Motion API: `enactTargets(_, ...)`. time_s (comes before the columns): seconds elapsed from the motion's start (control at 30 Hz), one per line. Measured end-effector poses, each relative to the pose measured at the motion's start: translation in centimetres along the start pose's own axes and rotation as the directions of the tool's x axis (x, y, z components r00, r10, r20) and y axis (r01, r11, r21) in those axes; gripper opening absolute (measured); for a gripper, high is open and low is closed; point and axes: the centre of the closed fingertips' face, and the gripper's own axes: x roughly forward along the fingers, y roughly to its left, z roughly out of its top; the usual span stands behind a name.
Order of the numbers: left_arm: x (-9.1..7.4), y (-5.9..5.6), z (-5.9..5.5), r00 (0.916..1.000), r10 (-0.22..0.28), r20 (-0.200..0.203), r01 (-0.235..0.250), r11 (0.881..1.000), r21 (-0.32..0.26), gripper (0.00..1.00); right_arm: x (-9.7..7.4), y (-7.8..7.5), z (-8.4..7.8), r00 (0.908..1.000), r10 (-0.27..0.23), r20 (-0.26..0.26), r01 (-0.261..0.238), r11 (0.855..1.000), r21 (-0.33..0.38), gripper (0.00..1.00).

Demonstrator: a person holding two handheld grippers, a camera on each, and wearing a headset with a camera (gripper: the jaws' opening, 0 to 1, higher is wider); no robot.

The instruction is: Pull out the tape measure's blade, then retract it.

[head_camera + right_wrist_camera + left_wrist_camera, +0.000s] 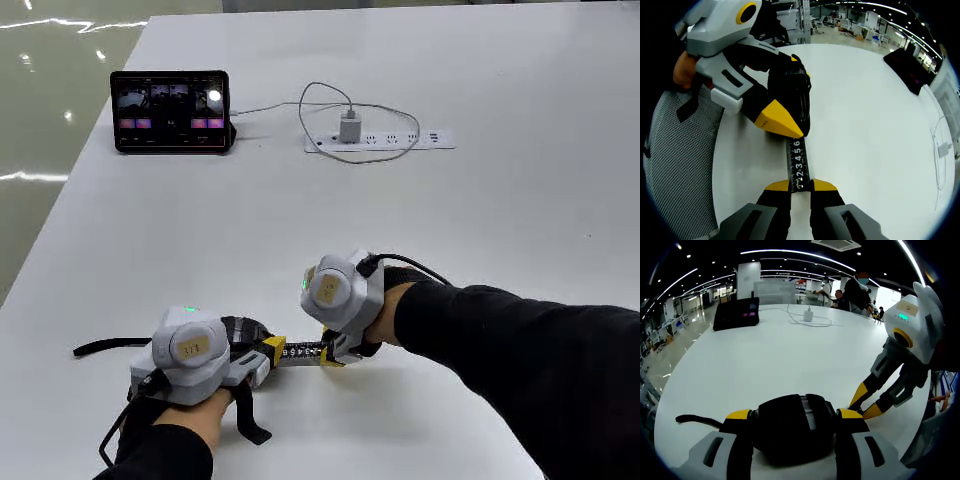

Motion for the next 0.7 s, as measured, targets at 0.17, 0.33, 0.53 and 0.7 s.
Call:
enactTargets(0.17,0.0,0.0,0.0,1.0000,-0.003,0.000,0.003,1.000,-0.005,0.61,0.1,0.0,0.2,1.0000,0.003,0.008,-0.003,1.000,0.008,0.10)
enactTargets(0.33,-0.1,0.0,0.0,1.0000,-0.008,0.001,0.008,1.000,-0.011,0.61,0.2,0.0,0.5,0.9998,0.004,0.017,-0.004,1.000,0.008,0.10)
enactTargets(0.53,-0.1,0.0,0.0,0.9999,-0.011,0.003,0.011,1.000,-0.013,0.61,0.4,0.1,0.9,0.9997,0.003,0.025,-0.003,1.000,-0.005,0.10)
enactTargets(0.7,-0.1,0.1,0.1,0.9999,-0.014,0.004,0.014,1.000,-0.017,0.61,0.5,0.1,1.3,0.9994,0.004,0.036,-0.003,1.000,-0.008,0.10)
